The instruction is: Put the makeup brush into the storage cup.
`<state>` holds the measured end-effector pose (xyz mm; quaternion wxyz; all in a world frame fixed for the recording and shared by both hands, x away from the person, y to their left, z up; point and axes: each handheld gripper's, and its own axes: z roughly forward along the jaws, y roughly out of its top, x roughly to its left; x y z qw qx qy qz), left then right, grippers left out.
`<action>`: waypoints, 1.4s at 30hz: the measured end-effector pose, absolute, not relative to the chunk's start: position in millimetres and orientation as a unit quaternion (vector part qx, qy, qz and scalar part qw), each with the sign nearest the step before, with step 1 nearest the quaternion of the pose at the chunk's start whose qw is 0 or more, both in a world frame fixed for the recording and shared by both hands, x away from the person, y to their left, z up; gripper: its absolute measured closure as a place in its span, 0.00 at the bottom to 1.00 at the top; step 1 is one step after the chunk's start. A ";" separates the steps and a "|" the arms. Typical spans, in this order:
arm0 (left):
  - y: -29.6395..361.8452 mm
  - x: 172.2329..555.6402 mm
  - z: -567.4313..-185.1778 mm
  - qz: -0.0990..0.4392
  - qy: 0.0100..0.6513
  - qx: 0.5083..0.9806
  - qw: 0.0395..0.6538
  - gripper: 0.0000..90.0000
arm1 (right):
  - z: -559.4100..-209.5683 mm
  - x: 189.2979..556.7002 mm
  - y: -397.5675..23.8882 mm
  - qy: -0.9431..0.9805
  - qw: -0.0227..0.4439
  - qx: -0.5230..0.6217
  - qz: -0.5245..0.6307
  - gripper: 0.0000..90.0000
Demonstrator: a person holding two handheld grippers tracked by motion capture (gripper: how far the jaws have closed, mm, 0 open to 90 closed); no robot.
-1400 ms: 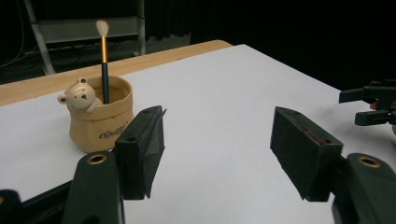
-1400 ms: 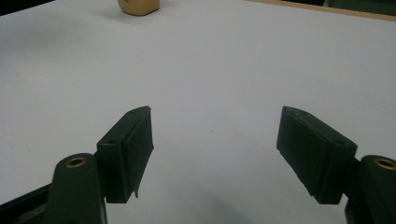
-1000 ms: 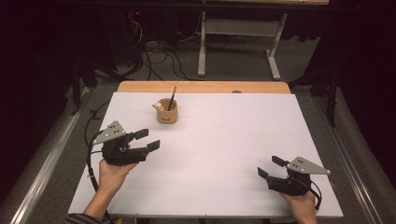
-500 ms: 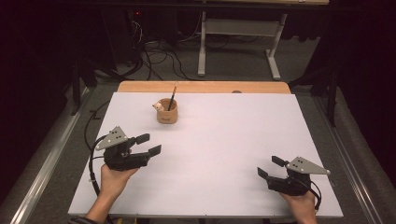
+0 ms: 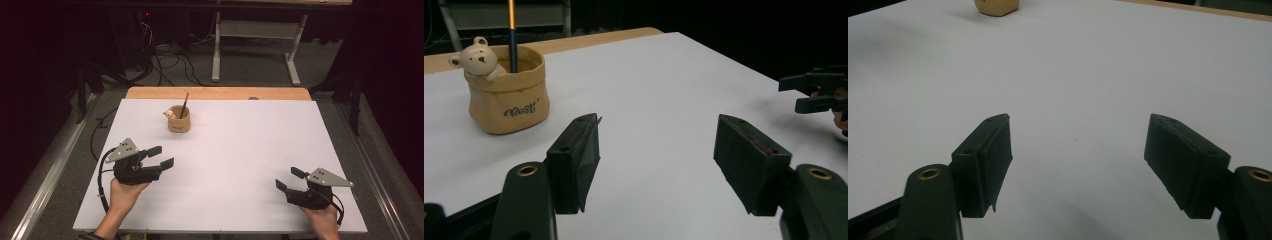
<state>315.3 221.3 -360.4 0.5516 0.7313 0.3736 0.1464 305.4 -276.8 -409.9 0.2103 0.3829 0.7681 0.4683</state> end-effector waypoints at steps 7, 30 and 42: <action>220.1 315.7 -364.9 0.143 0.376 0.732 0.549 0.39 | -410.0 305.3 -276.7 0.768 0.209 0.384 0.468 0.32; 216.6 317.2 -379.6 0.139 0.386 0.735 0.540 0.39 | -410.1 305.5 -277.0 0.768 0.208 0.384 0.469 0.32; 217.3 316.3 -386.3 0.141 0.393 0.730 0.541 0.39 | -410.2 305.6 -276.8 0.768 0.209 0.382 0.469 0.32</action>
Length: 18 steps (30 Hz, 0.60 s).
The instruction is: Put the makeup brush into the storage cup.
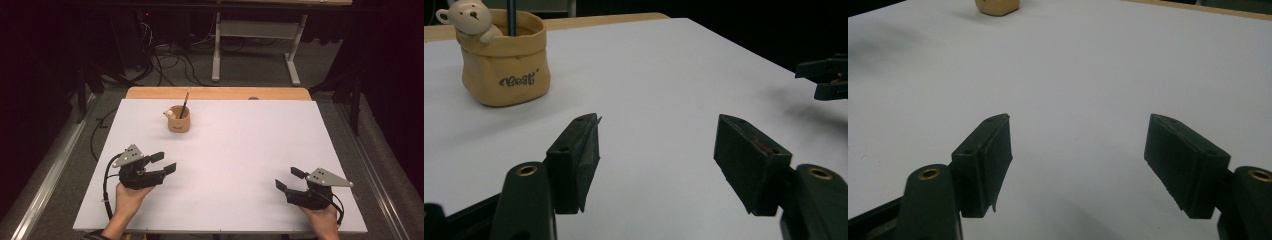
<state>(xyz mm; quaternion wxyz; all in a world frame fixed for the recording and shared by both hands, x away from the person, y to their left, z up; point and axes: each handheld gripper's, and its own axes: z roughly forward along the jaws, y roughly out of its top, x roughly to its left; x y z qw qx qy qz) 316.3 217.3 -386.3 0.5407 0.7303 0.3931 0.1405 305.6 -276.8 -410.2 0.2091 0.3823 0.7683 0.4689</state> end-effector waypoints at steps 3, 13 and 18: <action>217.4 316.1 -387.5 0.141 0.395 0.729 0.541 0.39 | -410.2 305.6 -276.6 0.769 0.209 0.382 0.468 0.32; 216.2 315.4 -389.5 0.148 0.393 0.732 0.536 0.39 | -410.4 305.7 -276.5 0.769 0.209 0.381 0.468 0.32; 215.6 315.5 -392.2 0.147 0.393 0.734 0.534 0.39 | -410.4 305.7 -276.5 0.769 0.209 0.382 0.468 0.32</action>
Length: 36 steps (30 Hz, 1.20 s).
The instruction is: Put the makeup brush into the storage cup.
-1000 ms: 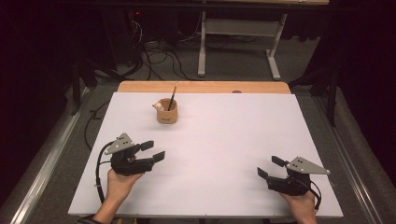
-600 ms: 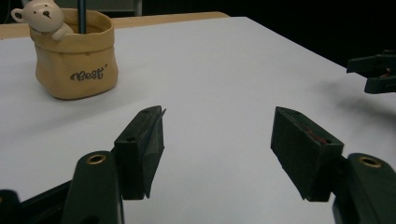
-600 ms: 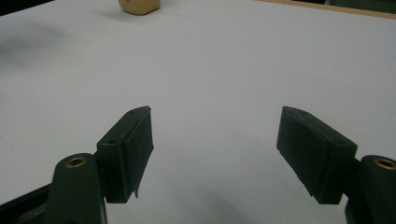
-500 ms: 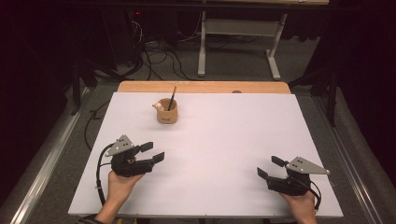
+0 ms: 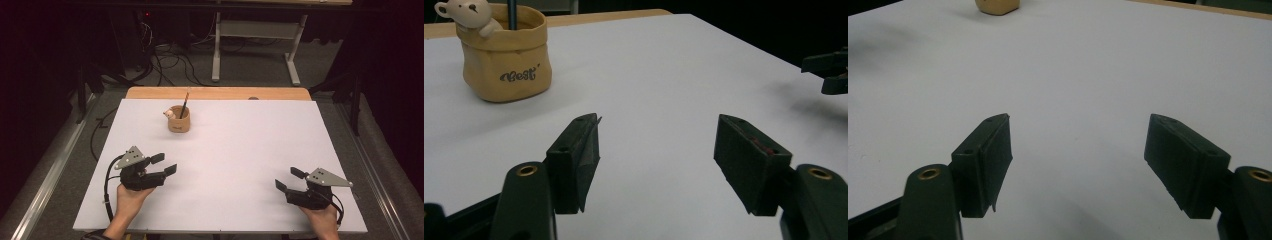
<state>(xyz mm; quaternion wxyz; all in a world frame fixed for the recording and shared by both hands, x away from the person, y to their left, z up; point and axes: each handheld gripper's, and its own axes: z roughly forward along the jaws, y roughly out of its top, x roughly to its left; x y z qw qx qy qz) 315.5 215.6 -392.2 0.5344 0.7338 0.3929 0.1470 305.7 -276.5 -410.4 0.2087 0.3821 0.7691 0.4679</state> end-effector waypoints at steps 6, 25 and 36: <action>216.1 316.1 -395.6 0.146 0.397 0.733 0.533 0.39 | -410.7 306.2 -276.6 0.769 0.209 0.382 0.468 0.32; 213.2 315.1 -405.8 0.156 0.400 0.744 0.513 0.40 | -410.5 306.1 -276.9 0.770 0.206 0.382 0.467 0.32; 211.2 313.6 -407.9 0.167 0.391 0.759 0.493 0.39 | -410.6 306.2 -277.8 0.769 0.202 0.385 0.468 0.32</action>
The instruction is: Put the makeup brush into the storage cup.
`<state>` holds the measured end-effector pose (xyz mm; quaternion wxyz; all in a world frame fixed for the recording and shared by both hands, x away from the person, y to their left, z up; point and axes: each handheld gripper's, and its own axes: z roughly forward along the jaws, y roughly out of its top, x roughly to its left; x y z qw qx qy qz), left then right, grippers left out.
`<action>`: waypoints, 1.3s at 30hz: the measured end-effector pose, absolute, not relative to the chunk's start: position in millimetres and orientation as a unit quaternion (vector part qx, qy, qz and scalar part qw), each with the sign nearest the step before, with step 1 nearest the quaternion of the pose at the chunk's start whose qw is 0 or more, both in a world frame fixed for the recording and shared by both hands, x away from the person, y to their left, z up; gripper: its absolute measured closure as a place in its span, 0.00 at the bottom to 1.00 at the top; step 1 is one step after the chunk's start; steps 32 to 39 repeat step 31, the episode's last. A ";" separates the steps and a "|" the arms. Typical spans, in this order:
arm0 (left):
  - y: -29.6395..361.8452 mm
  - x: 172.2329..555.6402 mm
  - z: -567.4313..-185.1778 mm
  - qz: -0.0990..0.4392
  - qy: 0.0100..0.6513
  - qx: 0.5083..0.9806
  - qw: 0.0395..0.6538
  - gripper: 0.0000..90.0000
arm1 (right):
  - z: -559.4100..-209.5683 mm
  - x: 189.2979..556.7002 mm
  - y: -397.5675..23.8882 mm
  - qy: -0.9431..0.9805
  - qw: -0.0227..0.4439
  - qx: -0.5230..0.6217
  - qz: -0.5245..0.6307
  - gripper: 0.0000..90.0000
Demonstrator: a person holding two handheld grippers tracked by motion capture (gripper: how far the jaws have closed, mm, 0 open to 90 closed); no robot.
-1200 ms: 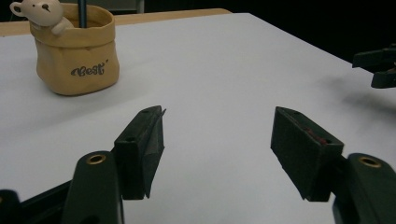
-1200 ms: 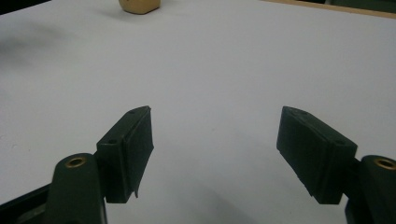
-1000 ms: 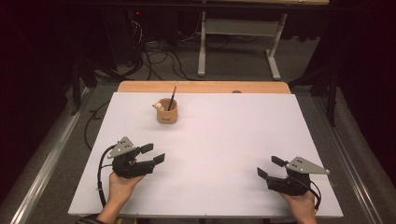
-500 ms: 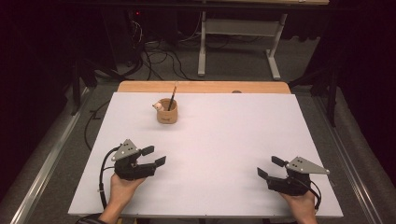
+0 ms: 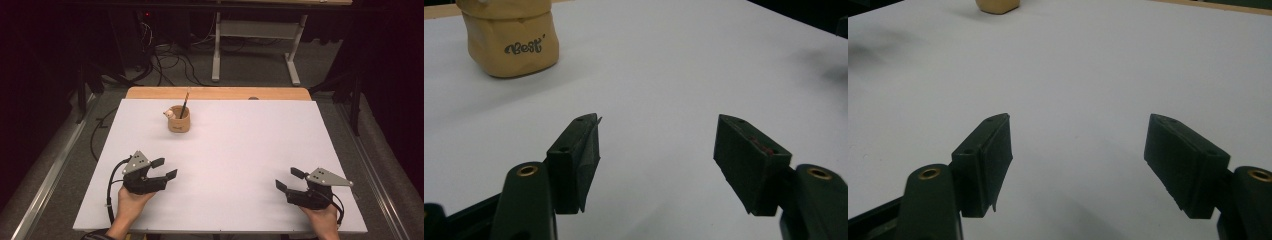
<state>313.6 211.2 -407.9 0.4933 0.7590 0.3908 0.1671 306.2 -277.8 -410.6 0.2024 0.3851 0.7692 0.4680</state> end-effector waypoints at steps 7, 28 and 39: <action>210.4 315.9 -409.2 0.160 0.393 0.762 0.490 0.39 | -410.7 307.3 -280.1 0.767 0.202 0.389 0.469 0.32; 211.2 314.5 -407.6 0.163 0.396 0.757 0.493 0.39 | -409.7 308.2 -284.0 0.765 0.199 0.389 0.474 0.32; 211.6 315.0 -407.5 0.161 0.399 0.756 0.493 0.40 | -409.7 308.2 -284.0 0.766 0.198 0.388 0.473 0.32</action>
